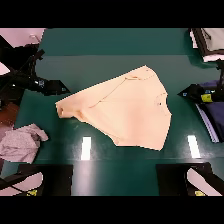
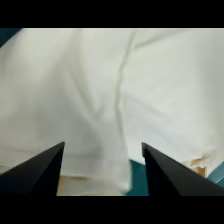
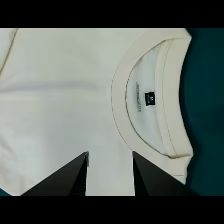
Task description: Fold the shirts.
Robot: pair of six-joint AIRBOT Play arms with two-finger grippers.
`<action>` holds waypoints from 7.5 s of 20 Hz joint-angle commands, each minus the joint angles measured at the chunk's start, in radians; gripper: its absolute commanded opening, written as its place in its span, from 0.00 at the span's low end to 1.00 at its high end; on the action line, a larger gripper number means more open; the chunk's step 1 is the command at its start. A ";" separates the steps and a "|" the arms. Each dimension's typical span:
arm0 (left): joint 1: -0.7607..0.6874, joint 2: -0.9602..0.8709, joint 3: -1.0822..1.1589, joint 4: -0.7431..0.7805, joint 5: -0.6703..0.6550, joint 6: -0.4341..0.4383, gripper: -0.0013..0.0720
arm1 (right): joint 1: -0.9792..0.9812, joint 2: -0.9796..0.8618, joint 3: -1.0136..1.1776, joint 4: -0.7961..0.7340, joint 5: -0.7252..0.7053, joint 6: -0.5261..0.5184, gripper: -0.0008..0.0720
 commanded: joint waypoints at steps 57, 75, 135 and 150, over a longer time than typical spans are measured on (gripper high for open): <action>0.001 0.235 0.187 0.003 -0.013 -0.114 0.05 | 0.053 0.251 -0.016 0.000 -0.080 0.029 0.04; 0.001 0.385 0.963 0.022 0.126 -0.192 0.05 | 0.053 0.199 1.048 -0.194 -0.072 0.040 0.03; 0.103 -0.021 -0.218 0.109 -0.048 0.045 0.76 | 0.057 -0.254 0.360 -0.237 0.236 0.007 0.46; 0.102 0.111 -0.591 0.008 0.079 0.063 0.37 | 0.065 -0.187 0.360 -0.235 0.299 0.007 0.46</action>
